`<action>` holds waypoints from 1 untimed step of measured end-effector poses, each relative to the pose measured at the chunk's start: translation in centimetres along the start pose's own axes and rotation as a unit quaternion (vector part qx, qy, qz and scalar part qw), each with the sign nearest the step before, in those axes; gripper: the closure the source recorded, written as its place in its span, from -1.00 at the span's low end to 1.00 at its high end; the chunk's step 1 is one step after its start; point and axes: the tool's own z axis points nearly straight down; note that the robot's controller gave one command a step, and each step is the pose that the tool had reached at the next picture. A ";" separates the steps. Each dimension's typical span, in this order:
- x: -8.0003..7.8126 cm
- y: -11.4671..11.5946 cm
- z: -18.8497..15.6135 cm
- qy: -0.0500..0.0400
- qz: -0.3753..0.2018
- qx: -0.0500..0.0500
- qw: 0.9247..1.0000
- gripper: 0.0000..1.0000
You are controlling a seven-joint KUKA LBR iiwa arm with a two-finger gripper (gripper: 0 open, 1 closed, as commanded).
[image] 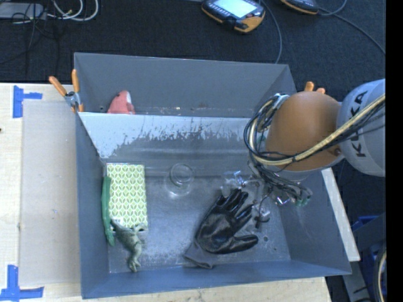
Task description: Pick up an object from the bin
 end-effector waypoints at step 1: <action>3.7 2.1 3.5 -0.001 0.001 0.000 1.000 -1.00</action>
Offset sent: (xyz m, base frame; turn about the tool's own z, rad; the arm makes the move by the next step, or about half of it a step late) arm 0.0350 0.0244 -0.0829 -0.2870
